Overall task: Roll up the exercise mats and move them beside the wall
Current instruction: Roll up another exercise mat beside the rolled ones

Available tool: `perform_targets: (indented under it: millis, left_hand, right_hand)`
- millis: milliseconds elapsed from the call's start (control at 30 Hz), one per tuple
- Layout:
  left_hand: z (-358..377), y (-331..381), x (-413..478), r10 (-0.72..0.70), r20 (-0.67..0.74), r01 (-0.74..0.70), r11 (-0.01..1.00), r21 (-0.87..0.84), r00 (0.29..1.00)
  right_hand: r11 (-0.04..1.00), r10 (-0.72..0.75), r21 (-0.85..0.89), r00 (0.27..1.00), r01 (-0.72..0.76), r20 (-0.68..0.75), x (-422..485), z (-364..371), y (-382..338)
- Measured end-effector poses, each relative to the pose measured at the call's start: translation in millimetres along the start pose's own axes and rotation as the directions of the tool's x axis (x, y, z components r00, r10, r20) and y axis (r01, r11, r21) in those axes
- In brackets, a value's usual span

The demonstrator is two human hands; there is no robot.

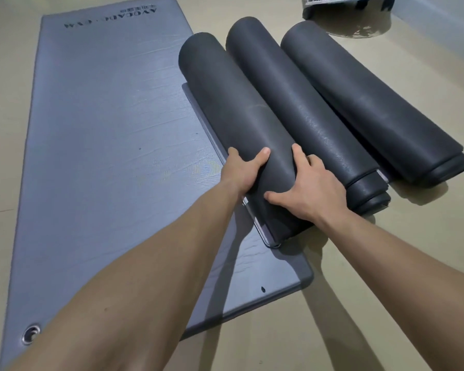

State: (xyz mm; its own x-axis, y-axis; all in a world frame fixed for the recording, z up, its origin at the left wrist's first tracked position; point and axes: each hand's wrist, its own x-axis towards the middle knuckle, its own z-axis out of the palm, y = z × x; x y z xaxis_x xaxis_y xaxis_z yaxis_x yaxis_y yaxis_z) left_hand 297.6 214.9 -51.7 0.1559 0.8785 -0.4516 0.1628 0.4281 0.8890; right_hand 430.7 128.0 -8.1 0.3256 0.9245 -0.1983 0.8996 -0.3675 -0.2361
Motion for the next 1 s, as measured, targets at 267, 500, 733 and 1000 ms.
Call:
perform_targets:
  millis: [267, 500, 733, 1000]
  left_hand:
    - [30.6, -5.3, 23.0, 0.011, 0.047, -0.011, 1.000, 0.001, 0.999]
    - [72.1, 4.0, 40.0, 0.012, 0.004, -0.013, 0.990, 0.141, 1.000]
    - [83.2, 32.6, 59.0, -0.097, 0.080, 0.077, 0.971, 0.227, 0.992]
    - [-31.6, -2.8, -4.2, 0.021, 0.140, -0.122, 0.629, 0.768, 0.990]
  right_hand:
    - [0.997, -0.026, -0.068, 0.997, 0.021, -0.073, 13.4, -3.9, 25.8]
    - [0.998, -0.033, -0.051, 0.997, 0.029, -0.072, 41.3, -3.8, 65.2]
    - [0.995, 0.036, -0.095, 0.998, -0.041, -0.059, 61.6, -16.0, 77.5]
    - [0.919, -0.299, -0.314, 0.940, 0.236, -0.167, -1.2, 14.8, 7.1]
